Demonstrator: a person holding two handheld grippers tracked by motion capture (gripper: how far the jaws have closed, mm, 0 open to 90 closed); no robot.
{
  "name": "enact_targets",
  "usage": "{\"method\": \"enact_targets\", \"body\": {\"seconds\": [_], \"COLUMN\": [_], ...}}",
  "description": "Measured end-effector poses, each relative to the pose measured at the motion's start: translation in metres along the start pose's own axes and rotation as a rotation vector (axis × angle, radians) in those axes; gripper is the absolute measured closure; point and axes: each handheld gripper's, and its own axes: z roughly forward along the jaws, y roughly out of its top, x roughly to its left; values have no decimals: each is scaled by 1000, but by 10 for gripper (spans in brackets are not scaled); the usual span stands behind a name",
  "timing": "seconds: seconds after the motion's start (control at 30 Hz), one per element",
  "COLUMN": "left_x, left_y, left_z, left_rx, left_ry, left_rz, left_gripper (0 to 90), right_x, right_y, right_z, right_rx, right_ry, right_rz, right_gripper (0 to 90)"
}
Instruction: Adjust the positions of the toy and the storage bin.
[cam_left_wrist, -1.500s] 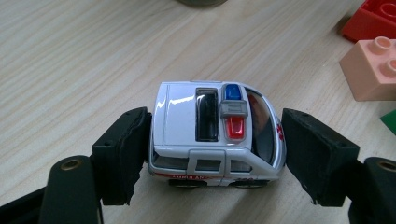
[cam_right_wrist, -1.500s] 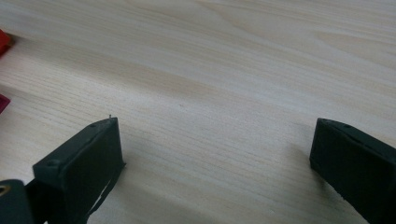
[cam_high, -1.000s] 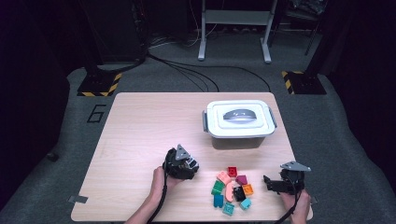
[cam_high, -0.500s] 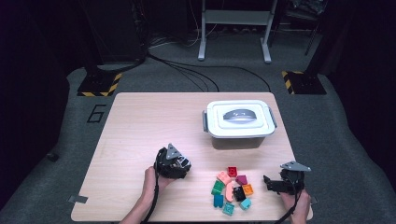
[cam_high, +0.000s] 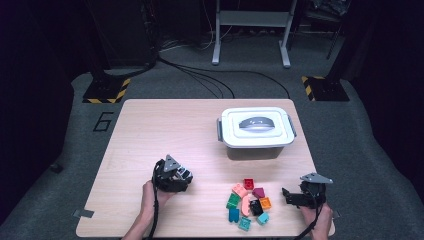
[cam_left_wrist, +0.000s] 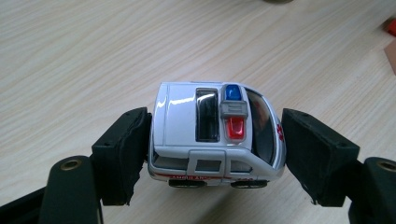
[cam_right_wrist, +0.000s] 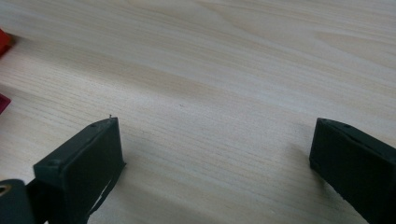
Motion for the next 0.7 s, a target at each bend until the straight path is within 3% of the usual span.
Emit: {"method": "enact_targets", "body": {"seconds": [0.23, 0.7], "left_x": [12, 28], "left_y": [-9, -23], "left_z": [-6, -21], "left_rx": [-14, -22], "left_ry": [26, 61], "left_rz": [-40, -78], "left_gripper": [258, 258], "right_x": [0, 1], "right_y": [0, 0], "right_z": [0, 0], "right_rx": [0, 0], "right_ry": [-1, -2], "right_rz": [-1, 9], "right_gripper": [17, 18]}}
